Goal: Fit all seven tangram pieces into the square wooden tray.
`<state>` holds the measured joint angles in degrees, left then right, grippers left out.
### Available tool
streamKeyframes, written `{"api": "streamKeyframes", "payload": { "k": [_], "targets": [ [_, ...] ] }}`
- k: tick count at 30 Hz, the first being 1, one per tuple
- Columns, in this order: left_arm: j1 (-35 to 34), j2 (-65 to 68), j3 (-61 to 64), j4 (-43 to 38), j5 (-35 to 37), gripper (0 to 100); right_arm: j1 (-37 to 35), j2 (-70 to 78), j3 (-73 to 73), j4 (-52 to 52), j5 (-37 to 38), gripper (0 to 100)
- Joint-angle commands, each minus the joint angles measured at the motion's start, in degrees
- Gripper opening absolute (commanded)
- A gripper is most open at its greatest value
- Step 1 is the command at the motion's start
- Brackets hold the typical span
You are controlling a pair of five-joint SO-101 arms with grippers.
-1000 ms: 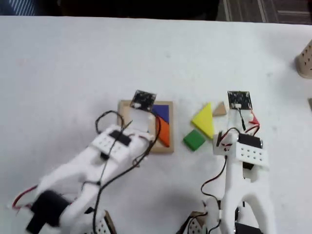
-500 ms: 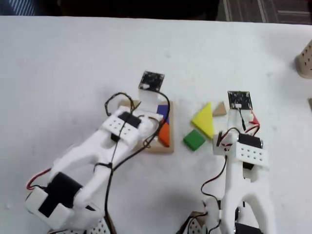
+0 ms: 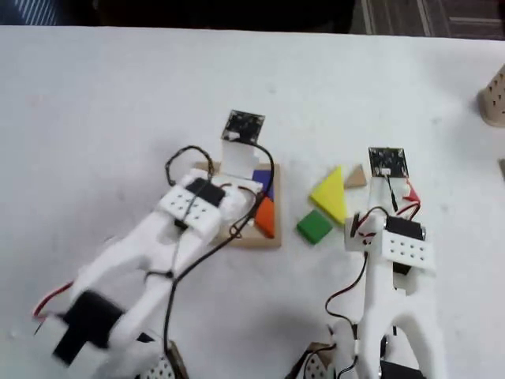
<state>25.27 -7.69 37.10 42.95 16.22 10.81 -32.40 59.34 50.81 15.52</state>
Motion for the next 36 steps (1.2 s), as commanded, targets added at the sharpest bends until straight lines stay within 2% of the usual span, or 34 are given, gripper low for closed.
{"api": "streamKeyframes", "payload": {
  "k": [1,4,7,13,17,20,26,36],
  "targets": [
    [-0.4,-18.1,1.8,7.5,-1.7,2,0.0,-1.8,-0.4,-1.0,0.7,4.5],
    [-0.7,-19.5,7.1,6.9,-4.7,2,0.0,-1.8,-0.3,-1.3,0.7,4.5],
    [-1.5,-12.6,7.6,5.1,-3.4,2,0.0,-1.8,-0.3,-1.2,0.7,4.5],
    [-5.9,4.4,-4.0,3.7,1.7,2,0.0,-1.8,0.3,-1.2,0.7,4.5],
    [-5.8,9.7,-10.5,3.7,3.1,2,0.0,-1.8,0.3,-1.2,0.7,4.5],
    [-4.7,10.8,-12.6,3.5,3.2,2,0.0,-1.8,0.3,-1.2,0.7,4.5],
    [-3.1,14.1,-12.7,-2.7,3.2,2,-1.2,-1.8,0.4,-1.2,0.7,4.5],
    [-8.2,8.3,-9.8,-4.5,3.3,2,-1.4,-1.8,0.4,-1.2,0.7,4.5]
  ]
}}
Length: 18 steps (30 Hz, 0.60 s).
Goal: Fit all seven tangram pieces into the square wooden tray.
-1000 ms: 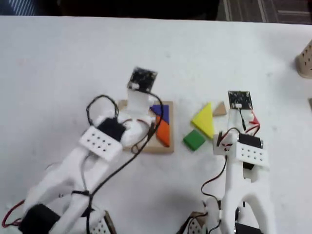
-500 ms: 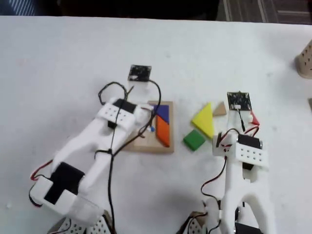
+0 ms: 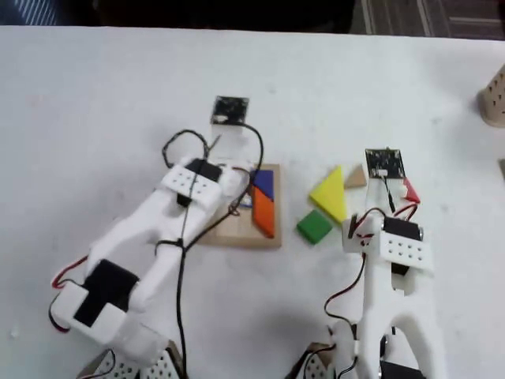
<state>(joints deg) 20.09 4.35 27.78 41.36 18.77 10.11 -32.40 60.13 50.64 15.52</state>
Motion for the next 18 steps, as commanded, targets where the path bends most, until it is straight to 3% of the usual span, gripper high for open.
{"api": "streamKeyframes", "payload": {
  "k": [1,6,18],
  "targets": [
    [-3.9,-3.1,-0.4,-4.0,0.7,2,-0.7,-1.8,-0.3,-1.0,0.7,4.5],
    [-5.7,2.3,-1.6,-6.5,0.7,2,-0.7,-1.8,0.0,-1.0,0.7,4.5],
    [0.0,7.6,-2.8,-5.4,0.6,2,-0.6,-2.0,0.0,-1.0,0.7,4.5]
  ]
}}
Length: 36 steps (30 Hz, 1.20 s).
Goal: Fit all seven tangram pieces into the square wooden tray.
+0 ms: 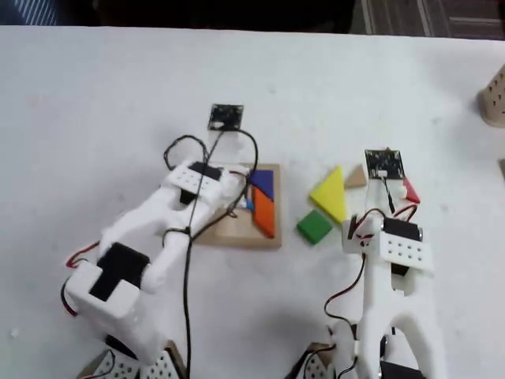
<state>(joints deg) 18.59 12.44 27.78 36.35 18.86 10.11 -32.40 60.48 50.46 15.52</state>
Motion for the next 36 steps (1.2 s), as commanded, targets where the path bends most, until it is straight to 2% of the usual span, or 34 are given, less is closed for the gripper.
{"api": "streamKeyframes", "payload": {
  "k": [1,10,14,18,24,30,36],
  "targets": [
    [1.8,-0.7,-2.7,-0.3,0.4,2,-0.6,-2.0,-0.4,-0.8,0.7,4.5],
    [5.8,-1.0,-2.7,-0.3,0.3,2,-0.5,-1.9,-0.4,-0.8,0.7,4.5],
    [5.2,-1.6,-2.8,-0.3,0.3,2,-0.6,-1.9,-0.4,-0.8,0.7,4.5],
    [2.4,-7.3,-2.1,0.4,0.4,2,-0.7,-1.9,-0.4,-0.8,0.7,4.5],
    [1.0,-20.2,4.6,7.0,0.2,2,-0.7,-1.9,-0.4,-0.9,0.7,4.5],
    [6.8,-22.0,13.9,9.6,0.2,2,-0.7,-1.9,-0.4,-0.9,0.7,4.5],
    [11.8,-15.4,10.5,11.1,0.4,2,-0.6,-1.9,-0.3,-1.5,0.7,4.5]
  ]
}}
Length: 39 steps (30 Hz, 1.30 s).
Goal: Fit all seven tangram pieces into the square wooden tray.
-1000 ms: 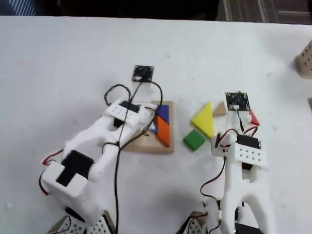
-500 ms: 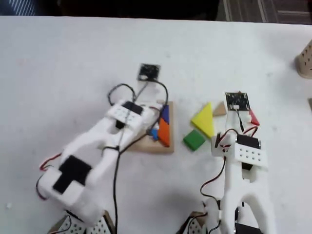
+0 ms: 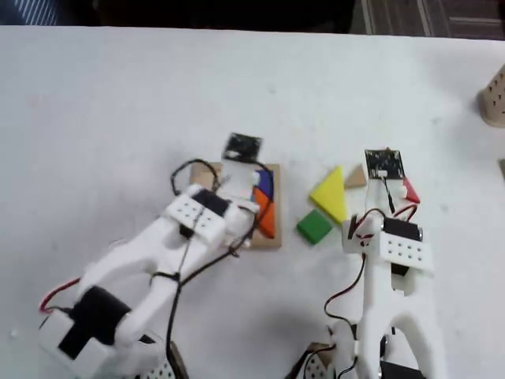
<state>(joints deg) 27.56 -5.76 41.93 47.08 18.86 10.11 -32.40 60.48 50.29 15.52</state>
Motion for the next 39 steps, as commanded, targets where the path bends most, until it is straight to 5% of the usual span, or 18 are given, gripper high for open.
{"api": "streamKeyframes", "payload": {
  "k": [1,9,24,30,39],
  "targets": [
    [2.9,4.3,-4.7,0.4,0.5,2,-0.5,-1.9,-0.3,-1.4,0.7,4.5],
    [1.6,15.6,-14.9,0.7,0.5,2,-0.6,-1.9,-0.3,-1.4,0.7,4.5],
    [0.7,15.9,-17.4,3.3,0.2,2,-0.7,-1.9,-0.3,-1.5,0.8,4.5],
    [0.9,10.5,-17.8,8.5,0.2,2,-0.7,-1.9,-0.3,-1.5,0.8,4.5],
    [0.1,0.7,-8.3,4.7,0.1,2,-0.7,-1.8,-0.3,-1.5,0.8,4.6]
  ]
}}
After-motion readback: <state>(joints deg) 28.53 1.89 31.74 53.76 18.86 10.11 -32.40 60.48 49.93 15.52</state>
